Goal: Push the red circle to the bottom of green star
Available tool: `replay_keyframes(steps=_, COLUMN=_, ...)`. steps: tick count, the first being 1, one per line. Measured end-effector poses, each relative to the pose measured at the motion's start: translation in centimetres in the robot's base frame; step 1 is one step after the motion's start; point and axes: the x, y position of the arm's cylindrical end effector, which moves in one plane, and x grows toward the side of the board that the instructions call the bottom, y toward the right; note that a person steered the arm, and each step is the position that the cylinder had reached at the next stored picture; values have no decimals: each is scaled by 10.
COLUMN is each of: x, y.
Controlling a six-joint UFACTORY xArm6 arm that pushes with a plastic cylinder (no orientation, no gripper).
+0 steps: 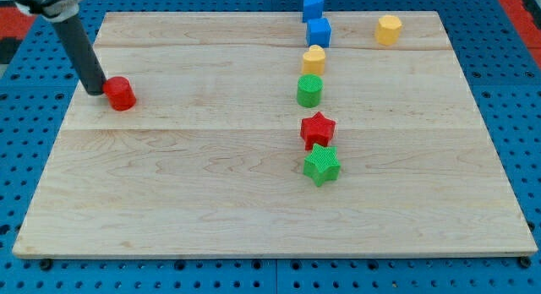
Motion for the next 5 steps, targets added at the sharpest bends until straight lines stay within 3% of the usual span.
replay_keyframes(steps=3, x=2, y=115)
replay_keyframes(steps=5, x=49, y=206)
